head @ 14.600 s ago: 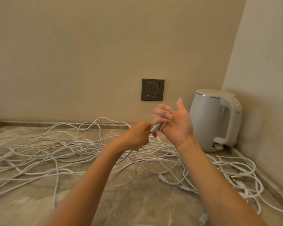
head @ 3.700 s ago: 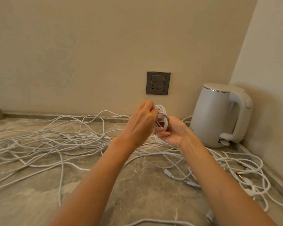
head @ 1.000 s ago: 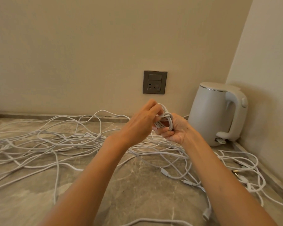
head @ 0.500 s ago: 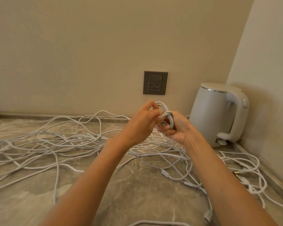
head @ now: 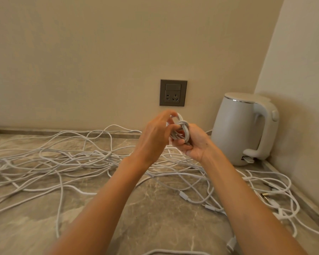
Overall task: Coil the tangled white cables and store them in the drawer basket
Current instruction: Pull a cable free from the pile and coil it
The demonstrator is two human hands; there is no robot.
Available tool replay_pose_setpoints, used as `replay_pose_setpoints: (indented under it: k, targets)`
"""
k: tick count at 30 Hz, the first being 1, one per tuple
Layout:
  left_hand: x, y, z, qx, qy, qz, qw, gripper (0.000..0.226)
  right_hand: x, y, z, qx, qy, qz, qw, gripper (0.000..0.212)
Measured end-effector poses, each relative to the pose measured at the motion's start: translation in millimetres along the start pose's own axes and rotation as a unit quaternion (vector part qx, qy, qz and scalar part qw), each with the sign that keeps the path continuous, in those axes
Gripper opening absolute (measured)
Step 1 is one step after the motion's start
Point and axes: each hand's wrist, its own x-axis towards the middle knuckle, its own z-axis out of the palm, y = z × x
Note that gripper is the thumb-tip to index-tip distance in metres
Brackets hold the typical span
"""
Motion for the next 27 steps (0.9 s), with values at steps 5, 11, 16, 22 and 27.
replay_pose_setpoints:
  k: [5,11,16,22,27]
  targets:
    - [1,1,1,0.010,0.037,0.021,0.999,0.016,-4,1,5,-0.019,0.008,-0.017,1.000,0.038]
    - [2,-6,1,0.017,0.017,0.029,0.999,0.020,-2,2,3,0.050,0.008,-0.019,0.999,0.036]
    - [0,-11,3,0.033,0.000,0.046,0.998,0.017,-4,4,4,0.025,0.023,-0.020,0.999,0.035]
    - [1,-8,5,0.017,-0.009,0.034,0.999,0.018,-3,4,5,0.006,0.049,-0.024,0.998,0.034]
    - [3,1,9,-0.029,-0.042,-0.036,0.998,0.030,-3,4,11,-0.008,0.079,-0.071,0.994,0.035]
